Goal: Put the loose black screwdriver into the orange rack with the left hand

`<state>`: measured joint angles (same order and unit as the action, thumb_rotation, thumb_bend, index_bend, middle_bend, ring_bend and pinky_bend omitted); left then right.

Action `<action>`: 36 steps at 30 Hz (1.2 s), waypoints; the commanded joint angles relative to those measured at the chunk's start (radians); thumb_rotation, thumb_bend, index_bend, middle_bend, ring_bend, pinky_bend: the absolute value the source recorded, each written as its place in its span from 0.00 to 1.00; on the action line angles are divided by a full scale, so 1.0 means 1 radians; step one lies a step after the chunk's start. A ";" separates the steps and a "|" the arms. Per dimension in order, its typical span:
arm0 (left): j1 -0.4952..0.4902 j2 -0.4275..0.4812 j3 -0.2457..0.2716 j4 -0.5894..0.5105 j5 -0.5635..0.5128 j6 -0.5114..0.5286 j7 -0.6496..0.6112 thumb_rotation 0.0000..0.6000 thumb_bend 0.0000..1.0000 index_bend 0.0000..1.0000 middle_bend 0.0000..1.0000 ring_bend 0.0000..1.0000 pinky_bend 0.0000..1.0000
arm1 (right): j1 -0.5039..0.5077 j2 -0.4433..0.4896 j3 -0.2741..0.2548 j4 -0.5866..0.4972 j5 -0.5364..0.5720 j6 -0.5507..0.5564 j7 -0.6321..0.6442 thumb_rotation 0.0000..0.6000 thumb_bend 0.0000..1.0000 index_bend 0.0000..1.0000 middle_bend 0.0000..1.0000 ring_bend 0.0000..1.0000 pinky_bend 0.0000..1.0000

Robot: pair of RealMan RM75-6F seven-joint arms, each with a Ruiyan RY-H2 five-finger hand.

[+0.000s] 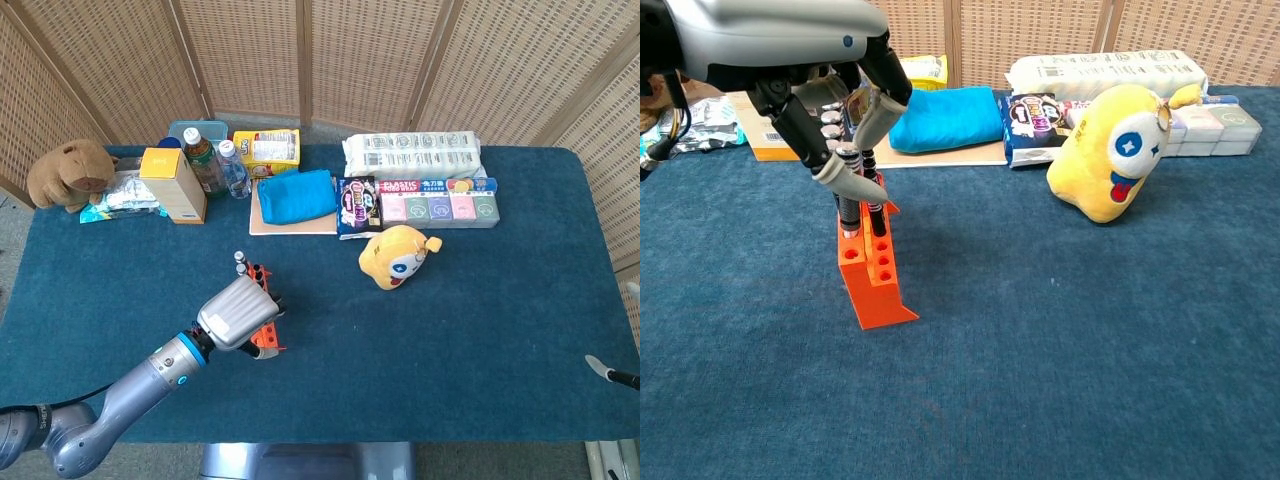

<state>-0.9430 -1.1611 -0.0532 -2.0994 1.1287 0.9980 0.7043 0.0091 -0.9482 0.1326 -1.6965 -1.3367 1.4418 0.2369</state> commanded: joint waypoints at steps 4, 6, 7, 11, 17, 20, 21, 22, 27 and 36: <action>0.005 0.010 0.003 -0.016 0.004 -0.012 -0.016 0.42 0.15 0.61 0.55 0.80 0.99 | -0.001 0.002 0.000 -0.001 0.000 0.002 0.002 1.00 0.09 0.07 0.03 0.00 0.00; 0.006 0.012 0.006 -0.021 0.005 -0.016 -0.020 0.42 0.15 0.61 0.55 0.80 0.99 | -0.001 0.002 0.000 -0.001 -0.001 0.002 0.003 1.00 0.09 0.07 0.03 0.00 0.00; 0.007 0.014 0.007 -0.024 0.006 -0.017 -0.022 0.42 0.14 0.61 0.55 0.80 0.99 | -0.001 0.002 0.000 -0.001 -0.001 0.002 0.004 1.00 0.09 0.07 0.03 0.00 0.00; 0.012 0.017 0.001 -0.024 0.023 -0.003 -0.015 0.43 0.14 0.61 0.55 0.80 0.99 | -0.001 0.002 0.000 -0.001 0.000 0.002 0.004 1.00 0.09 0.07 0.03 0.00 0.00; 0.015 0.026 -0.015 -0.019 0.016 -0.001 -0.036 0.42 0.15 0.61 0.55 0.80 0.99 | -0.001 0.002 0.000 0.000 0.001 0.001 0.003 1.00 0.09 0.07 0.03 0.00 0.00; 0.016 0.029 -0.013 -0.020 0.016 -0.005 -0.039 0.43 0.15 0.61 0.55 0.80 0.99 | -0.001 0.001 0.001 0.000 0.001 0.001 0.003 1.00 0.09 0.07 0.03 0.00 0.00; 0.016 0.029 -0.013 -0.019 0.018 -0.005 -0.038 0.43 0.15 0.61 0.55 0.80 0.99 | 0.000 0.001 0.001 0.000 0.002 0.000 0.003 1.00 0.09 0.07 0.03 0.00 0.00; 0.017 0.029 -0.014 -0.018 0.020 -0.004 -0.037 0.44 0.15 0.61 0.55 0.80 0.99 | 0.000 0.001 0.001 0.000 0.002 0.000 0.003 1.00 0.09 0.07 0.03 0.00 0.00; 0.007 0.000 -0.028 0.016 0.015 -0.003 -0.026 0.49 0.15 0.61 0.55 0.80 0.99 | 0.001 0.000 -0.001 -0.002 -0.002 -0.002 -0.002 1.00 0.09 0.07 0.03 0.00 0.00; -0.004 -0.043 -0.017 0.025 -0.009 -0.028 -0.021 0.50 0.15 0.61 0.55 0.80 0.99 | 0.001 -0.001 0.000 0.000 0.002 -0.002 -0.002 1.00 0.09 0.07 0.03 0.00 0.00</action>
<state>-0.9474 -1.2031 -0.0719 -2.0728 1.1189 0.9706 0.6834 0.0102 -0.9491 0.1323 -1.6967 -1.3345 1.4397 0.2343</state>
